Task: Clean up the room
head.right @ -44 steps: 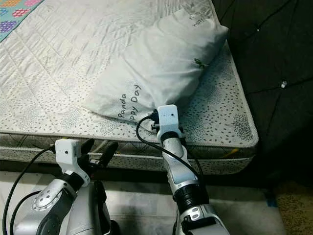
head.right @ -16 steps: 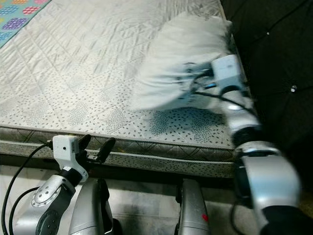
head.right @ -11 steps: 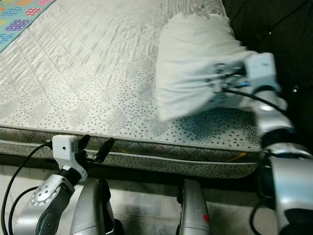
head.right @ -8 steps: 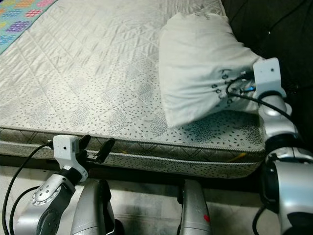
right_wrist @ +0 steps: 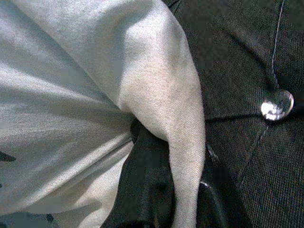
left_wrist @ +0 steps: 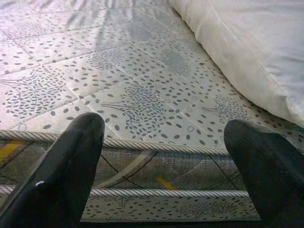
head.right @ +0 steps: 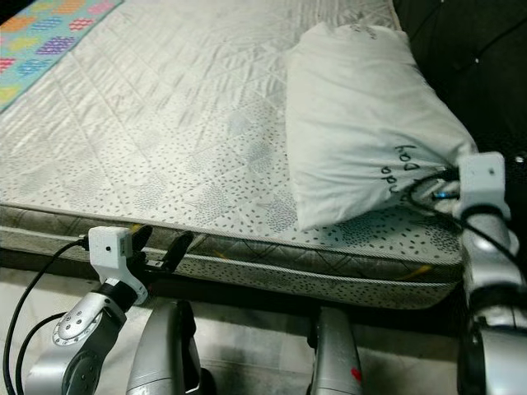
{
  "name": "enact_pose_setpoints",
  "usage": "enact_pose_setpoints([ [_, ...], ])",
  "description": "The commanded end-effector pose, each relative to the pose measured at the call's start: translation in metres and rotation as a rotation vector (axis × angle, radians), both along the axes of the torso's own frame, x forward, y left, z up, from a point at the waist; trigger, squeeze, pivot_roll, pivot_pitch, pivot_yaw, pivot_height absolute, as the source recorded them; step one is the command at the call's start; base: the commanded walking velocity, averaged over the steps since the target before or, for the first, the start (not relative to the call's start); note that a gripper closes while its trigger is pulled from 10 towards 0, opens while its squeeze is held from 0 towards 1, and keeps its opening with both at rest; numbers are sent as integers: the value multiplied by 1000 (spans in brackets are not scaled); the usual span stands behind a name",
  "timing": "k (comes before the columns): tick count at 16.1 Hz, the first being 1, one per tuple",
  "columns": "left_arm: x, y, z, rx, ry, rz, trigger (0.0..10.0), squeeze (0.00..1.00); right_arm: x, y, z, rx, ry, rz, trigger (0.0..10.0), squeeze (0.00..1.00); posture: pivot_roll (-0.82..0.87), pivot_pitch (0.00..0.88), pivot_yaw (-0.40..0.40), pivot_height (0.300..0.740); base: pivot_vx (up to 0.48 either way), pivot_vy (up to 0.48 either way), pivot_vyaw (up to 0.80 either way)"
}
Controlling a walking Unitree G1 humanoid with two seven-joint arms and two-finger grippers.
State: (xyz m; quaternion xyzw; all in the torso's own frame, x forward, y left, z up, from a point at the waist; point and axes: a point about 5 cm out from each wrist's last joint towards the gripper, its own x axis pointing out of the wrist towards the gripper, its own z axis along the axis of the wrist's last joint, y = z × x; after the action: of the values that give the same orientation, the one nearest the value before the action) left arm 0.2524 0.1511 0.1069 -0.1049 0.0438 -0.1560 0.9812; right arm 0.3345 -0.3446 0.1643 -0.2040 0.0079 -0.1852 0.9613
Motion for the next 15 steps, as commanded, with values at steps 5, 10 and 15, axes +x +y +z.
enact_pose_setpoints([
  [5,1,3,-4,19,13,-9,10000,0,-31,-5,-15,56,-62,-26,0,0,-122,97,71,531,0,0,0],
  [10,3,4,-4,22,12,-19,10000,0,-62,-5,-23,80,-49,-63,0,0,-136,96,84,531,0,0,0],
  [15,6,2,-4,22,11,-34,10000,0,-95,5,-34,116,-24,-98,0,0,-152,97,97,531,0,0,0],
])
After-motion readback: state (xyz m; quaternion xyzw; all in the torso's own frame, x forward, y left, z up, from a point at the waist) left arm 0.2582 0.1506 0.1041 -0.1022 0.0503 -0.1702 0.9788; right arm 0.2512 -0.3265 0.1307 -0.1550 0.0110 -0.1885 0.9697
